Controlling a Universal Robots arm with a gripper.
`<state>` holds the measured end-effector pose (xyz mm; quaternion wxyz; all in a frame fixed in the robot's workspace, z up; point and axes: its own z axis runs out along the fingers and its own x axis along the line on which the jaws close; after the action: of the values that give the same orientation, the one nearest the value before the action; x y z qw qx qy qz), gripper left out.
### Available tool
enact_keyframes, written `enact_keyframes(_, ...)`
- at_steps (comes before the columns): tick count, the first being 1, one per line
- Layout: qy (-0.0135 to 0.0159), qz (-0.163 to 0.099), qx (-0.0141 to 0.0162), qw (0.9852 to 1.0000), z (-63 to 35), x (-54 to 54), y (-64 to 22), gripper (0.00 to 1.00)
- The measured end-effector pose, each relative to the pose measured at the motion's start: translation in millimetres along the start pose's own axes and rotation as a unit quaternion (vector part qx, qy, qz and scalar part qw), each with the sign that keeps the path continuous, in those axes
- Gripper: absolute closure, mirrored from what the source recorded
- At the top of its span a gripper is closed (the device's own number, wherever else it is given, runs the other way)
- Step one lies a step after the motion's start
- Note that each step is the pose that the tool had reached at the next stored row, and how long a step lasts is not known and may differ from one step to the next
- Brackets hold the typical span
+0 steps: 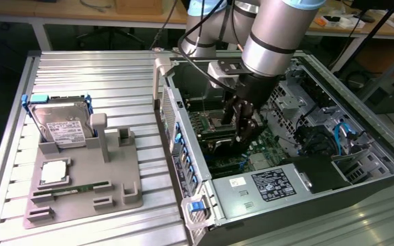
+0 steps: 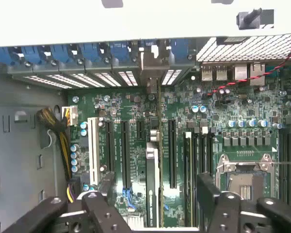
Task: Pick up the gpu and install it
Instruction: 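Insert the gpu into the slot, then press down on the gpu until it lock into place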
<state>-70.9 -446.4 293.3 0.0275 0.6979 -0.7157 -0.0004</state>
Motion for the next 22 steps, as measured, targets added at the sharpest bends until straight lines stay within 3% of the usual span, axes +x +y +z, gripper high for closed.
enact_keyframes(2, 0.0000, 0.000, -0.0001, 1.0000, 0.0, 0.0, 0.0, 0.56)
enact_keyframes(7, 0.0000, 0.000, -0.0001, 1.0000, 0.0, 0.0, 0.0, 0.80)
enact_keyframes(9, 0.0000, 0.000, -0.0001, 1.0000, 0.0, 0.0, 0.0, 0.80)
enact_keyframes(11, 0.0000, 0.000, -0.0001, 1.0000, 0.0, 0.0, 0.0, 0.89)
enact_keyframes(22, 0.0000, 0.000, -0.0001, 1.0000, 0.0, 0.0, 0.0, 0.89)
